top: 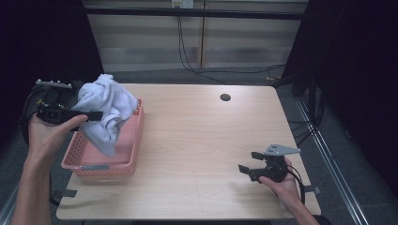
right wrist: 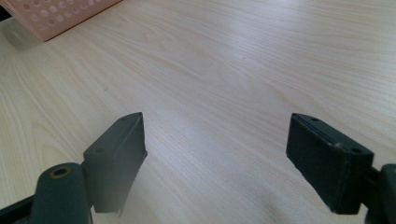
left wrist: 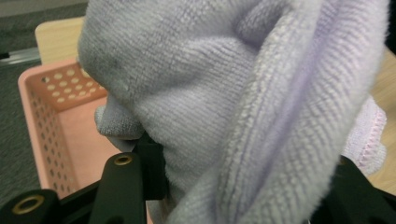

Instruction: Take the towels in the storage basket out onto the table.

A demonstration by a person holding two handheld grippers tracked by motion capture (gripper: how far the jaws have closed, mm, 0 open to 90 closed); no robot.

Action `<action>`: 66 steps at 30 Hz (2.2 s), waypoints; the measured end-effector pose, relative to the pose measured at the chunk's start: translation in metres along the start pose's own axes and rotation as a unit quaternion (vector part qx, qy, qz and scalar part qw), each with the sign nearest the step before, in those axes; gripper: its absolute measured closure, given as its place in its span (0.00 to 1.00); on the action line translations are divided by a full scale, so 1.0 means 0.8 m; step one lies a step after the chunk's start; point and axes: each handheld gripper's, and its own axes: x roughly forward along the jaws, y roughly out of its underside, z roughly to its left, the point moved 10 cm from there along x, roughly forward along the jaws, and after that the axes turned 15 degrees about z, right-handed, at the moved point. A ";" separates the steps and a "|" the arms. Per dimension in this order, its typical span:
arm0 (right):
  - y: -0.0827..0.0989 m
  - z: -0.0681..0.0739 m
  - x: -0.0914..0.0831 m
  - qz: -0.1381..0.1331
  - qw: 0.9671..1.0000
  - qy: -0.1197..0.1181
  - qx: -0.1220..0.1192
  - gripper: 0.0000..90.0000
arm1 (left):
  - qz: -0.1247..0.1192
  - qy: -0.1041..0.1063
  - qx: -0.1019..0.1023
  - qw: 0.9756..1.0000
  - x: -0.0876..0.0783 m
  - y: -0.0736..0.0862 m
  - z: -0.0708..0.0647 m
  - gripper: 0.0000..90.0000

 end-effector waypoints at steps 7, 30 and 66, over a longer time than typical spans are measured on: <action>-0.001 0.000 -0.001 -0.003 1.000 -0.002 0.001 0.22 | -0.020 0.001 0.015 1.000 -0.019 -0.017 -0.023 0.54; -0.002 0.000 -0.003 -0.007 1.000 -0.003 -0.002 0.22 | -0.045 0.048 0.094 0.993 -0.001 -0.077 -0.135 0.54; -0.003 -0.003 -0.008 -0.014 1.000 -0.006 -0.003 0.20 | 0.066 0.145 0.156 0.975 0.226 -0.035 -0.271 0.52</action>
